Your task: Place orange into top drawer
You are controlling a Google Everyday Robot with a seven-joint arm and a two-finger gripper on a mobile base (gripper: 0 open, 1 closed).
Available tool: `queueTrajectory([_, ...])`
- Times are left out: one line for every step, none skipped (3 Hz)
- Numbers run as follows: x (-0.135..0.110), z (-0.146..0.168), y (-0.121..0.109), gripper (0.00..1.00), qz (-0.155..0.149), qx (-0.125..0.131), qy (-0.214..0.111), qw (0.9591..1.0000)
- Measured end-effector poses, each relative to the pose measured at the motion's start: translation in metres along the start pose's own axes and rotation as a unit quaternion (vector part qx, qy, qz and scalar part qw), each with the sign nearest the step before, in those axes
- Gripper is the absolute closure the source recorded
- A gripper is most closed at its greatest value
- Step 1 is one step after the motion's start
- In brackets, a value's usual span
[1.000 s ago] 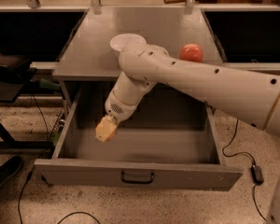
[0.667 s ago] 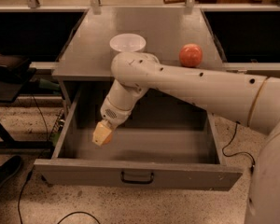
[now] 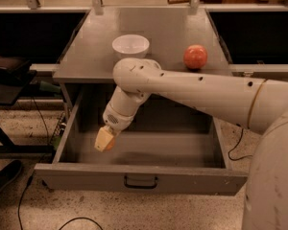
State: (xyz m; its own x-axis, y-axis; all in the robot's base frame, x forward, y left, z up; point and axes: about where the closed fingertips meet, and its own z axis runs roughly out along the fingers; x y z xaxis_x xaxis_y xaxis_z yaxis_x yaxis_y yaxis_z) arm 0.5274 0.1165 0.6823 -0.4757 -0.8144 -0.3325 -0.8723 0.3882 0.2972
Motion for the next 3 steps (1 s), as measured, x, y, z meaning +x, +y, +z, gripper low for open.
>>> queueTrajectory([0.0,0.0,0.0,0.11,0.0,0.0,0.0,1.0])
queueTrajectory([0.0,0.0001,0.0,0.0,0.0,0.0,0.0,1.0])
queueTrajectory([0.0,0.0001,0.0,0.0,0.0,0.0,0.0,1.0])
